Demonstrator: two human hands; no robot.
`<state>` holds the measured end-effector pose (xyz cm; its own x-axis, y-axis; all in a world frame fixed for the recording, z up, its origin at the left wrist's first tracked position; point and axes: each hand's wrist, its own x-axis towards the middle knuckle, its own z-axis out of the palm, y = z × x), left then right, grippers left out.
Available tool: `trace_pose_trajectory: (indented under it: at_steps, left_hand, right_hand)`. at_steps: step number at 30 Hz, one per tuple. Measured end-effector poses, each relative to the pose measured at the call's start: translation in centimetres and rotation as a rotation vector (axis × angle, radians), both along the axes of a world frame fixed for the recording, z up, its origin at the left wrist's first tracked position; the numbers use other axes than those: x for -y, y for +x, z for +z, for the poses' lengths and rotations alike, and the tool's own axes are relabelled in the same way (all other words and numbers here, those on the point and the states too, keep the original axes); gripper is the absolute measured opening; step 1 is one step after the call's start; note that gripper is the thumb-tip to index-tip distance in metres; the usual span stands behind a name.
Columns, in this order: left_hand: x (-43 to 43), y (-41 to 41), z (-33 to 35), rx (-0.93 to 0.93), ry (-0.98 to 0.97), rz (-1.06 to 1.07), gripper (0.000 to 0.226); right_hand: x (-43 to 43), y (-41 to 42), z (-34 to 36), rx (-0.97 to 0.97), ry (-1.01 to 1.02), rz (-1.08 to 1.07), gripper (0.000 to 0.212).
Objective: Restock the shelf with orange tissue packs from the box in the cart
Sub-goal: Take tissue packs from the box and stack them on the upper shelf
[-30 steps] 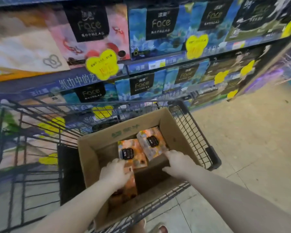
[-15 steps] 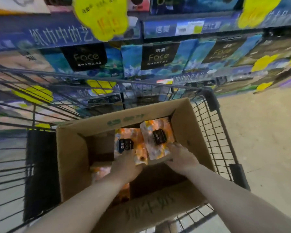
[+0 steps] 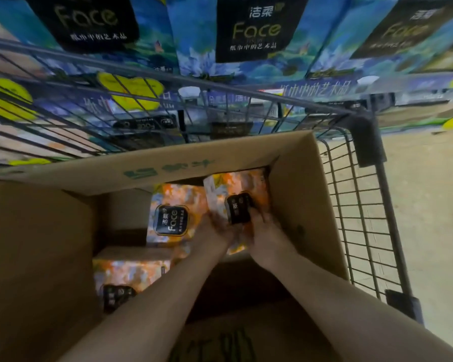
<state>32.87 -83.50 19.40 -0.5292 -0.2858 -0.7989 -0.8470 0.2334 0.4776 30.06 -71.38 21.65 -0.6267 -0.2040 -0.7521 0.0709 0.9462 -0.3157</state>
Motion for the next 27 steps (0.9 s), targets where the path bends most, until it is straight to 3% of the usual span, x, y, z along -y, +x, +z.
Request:
trace_pose_trajectory:
  at_steps: [7, 13, 17, 21, 24, 27]
  left_hand:
    - [-0.4, -0.3, -0.9, -0.007, -0.012, 0.082, 0.050]
    - [3.7, 3.7, 1.9, -0.008, 0.289, 0.209, 0.052]
    - [5.7, 6.0, 5.5, 0.008, 0.364, 0.283, 0.023]
    - [6.9, 7.1, 9.3, -0.032, 0.363, 0.313, 0.016]
    - [7.7, 7.3, 12.4, -0.082, 0.357, 0.361, 0.020]
    - [8.1, 7.6, 16.3, -0.141, 0.330, 0.397, 0.043]
  right_hand:
    - [-0.5, -0.4, -0.8, -0.008, -0.029, -0.057, 0.063]
    - [-0.3, -1.6, 1.1, 0.022, -0.119, -0.285, 0.080]
    - [0.1, -1.7, 3.3, 0.223, -0.126, -0.420, 0.101]
    - [1.0, -0.7, 6.3, 0.328, -0.251, -0.454, 0.074]
    - [1.9, -0.5, 9.4, 0.297, -0.327, -0.447, 0.073]
    - [2.9, -0.6, 13.0, 0.223, -0.378, -0.350, 0.065]
